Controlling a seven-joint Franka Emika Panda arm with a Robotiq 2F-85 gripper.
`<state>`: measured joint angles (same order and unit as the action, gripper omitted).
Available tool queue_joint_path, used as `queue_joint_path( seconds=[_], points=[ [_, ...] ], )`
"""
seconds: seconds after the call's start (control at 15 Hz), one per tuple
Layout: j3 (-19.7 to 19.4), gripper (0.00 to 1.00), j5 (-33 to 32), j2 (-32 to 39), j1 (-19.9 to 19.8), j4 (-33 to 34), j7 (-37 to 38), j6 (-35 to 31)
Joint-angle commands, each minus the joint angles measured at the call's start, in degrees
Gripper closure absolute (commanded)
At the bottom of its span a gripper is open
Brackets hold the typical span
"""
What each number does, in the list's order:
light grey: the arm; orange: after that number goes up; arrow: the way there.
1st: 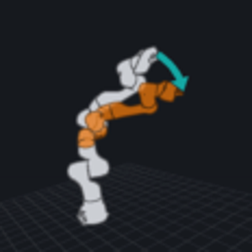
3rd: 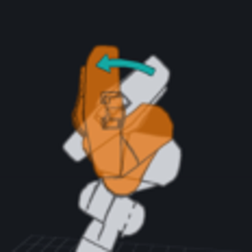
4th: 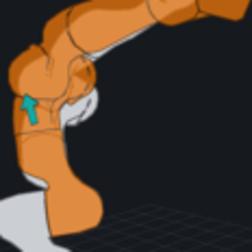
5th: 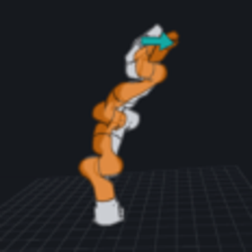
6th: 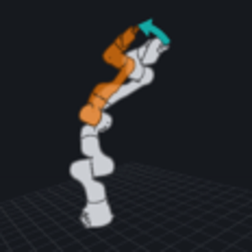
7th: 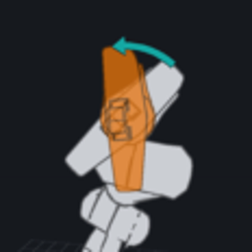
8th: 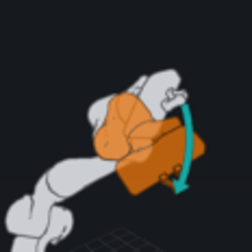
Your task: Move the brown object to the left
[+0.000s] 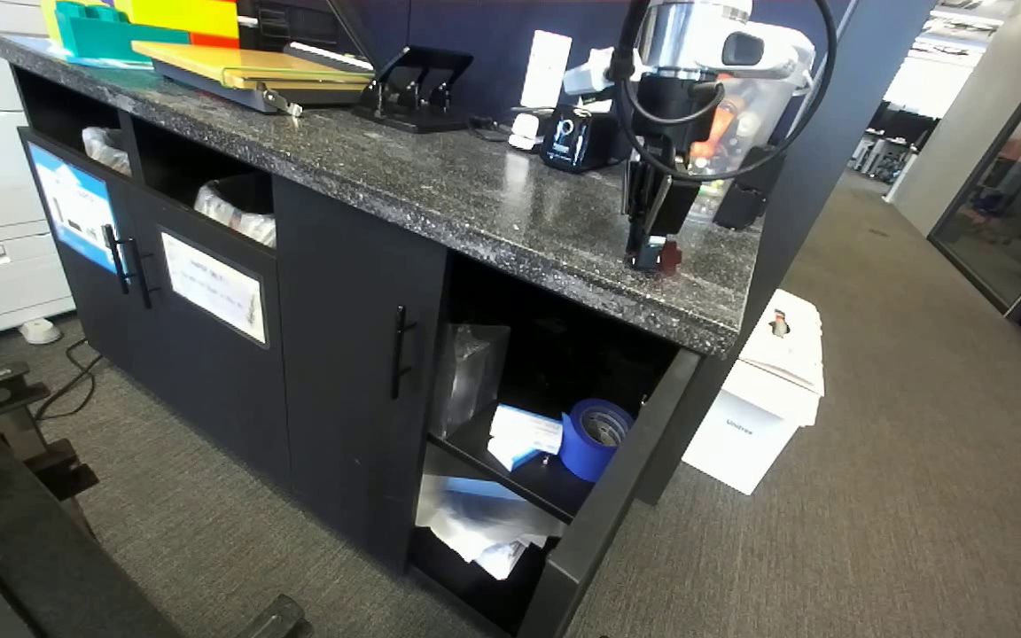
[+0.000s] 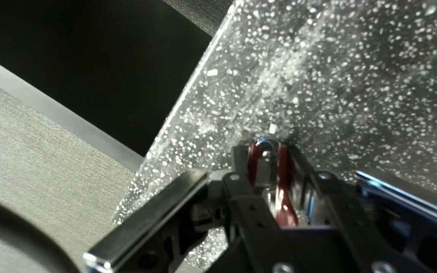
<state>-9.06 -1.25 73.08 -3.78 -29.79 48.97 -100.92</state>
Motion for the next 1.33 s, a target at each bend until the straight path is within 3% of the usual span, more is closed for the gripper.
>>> queue_joint_path(
  seconds=[0.0, 0.53, 1.0, 1.27],
  points=[
    [-1.11, 0.97, -1.13, 1.89, 0.92, 3.10, 2.09, -1.09],
    [3.21, 0.94, -0.58, -3.22, 8.18, -0.02, -10.11, -1.07],
    [8.71, 0.94, 1.46, -2.25, 17.87, -2.19, -10.18, -2.04],
    [9.10, 0.94, 0.93, -2.30, 20.31, -4.73, -9.78, -4.76]
  ],
)
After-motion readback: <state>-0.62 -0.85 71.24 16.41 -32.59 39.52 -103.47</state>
